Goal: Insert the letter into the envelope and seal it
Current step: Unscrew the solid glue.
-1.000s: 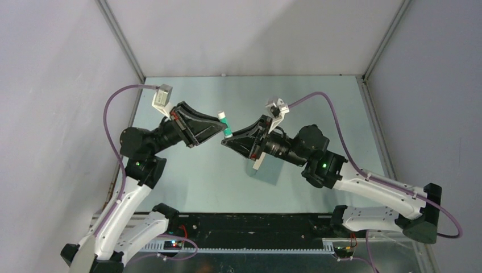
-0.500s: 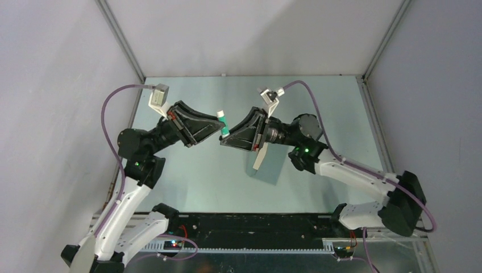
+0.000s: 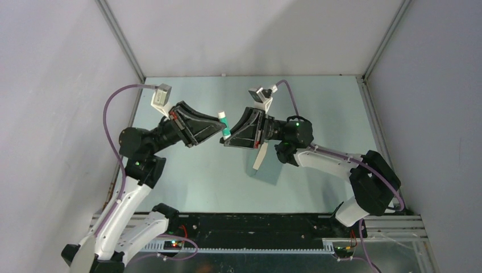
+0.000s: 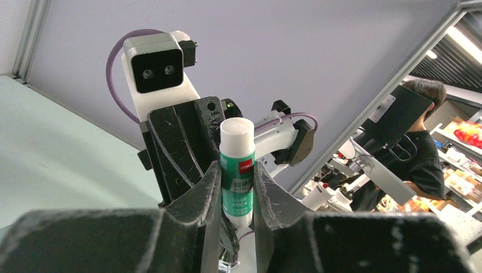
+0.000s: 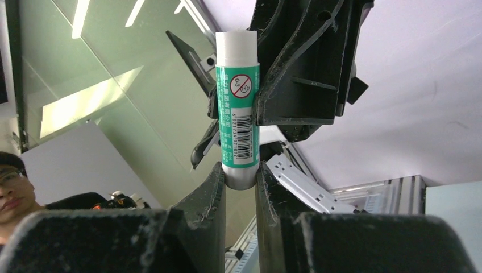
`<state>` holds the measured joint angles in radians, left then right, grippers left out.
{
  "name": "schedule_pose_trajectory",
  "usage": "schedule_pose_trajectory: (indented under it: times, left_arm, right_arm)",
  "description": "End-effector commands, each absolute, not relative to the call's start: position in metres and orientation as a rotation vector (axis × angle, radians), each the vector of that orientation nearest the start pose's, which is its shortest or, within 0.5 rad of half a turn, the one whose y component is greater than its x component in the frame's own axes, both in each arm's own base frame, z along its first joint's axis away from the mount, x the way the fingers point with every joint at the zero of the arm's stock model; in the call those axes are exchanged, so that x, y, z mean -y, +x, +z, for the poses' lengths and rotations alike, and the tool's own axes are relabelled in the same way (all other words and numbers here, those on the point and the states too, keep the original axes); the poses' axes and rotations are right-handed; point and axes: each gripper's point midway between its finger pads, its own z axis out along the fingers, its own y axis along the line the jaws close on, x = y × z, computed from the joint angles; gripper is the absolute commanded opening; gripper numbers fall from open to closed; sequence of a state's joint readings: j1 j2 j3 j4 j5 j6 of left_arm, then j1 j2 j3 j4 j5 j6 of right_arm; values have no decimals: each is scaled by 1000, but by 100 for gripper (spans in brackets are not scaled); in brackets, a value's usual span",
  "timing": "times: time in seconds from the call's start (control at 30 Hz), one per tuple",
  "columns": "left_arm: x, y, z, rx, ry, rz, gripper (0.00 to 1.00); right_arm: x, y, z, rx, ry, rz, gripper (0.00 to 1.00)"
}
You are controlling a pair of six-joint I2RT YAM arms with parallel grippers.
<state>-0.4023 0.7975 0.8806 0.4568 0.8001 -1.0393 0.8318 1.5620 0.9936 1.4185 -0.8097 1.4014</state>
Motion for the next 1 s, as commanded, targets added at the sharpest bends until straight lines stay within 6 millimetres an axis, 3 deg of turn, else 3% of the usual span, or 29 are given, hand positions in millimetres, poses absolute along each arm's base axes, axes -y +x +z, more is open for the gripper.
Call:
schedule_pose_trajectory:
  times: [0.0, 0.07, 0.2, 0.23, 0.27, 0.37, 0.57, 0.97]
  left_arm:
    - [227, 131, 471, -1229, 544, -1654, 0]
    - [227, 130, 471, -1229, 547, -1655, 0]
    - [227, 131, 472, -1227, 543, -1652, 0]
    - [226, 131, 472, -1227, 541, -1652, 0]
    - [226, 131, 472, -1227, 540, -1652, 0]
    - [226, 131, 473, -1224, 539, -1651, 0]
    - [225, 132, 472, -1226, 532, -1645, 0]
    - [226, 135, 471, -1231, 525, -1648, 0]
  right_arm:
    - [-371, 133, 420, -1096, -719, 2294, 0]
    - [-370, 133, 419, -1102, -731, 2291, 2]
    - [-370, 132, 419, -1128, -745, 2256, 35]
    - [-373, 135, 413, -1165, -739, 2228, 49]
    - [-369, 134, 417, -1157, -741, 2206, 55]
    - [-370, 140, 405, -1244, -736, 2110, 75]
    - [-364, 144, 406, -1295, -711, 1959, 80]
    - [-379, 138, 430, -1241, -751, 1923, 68]
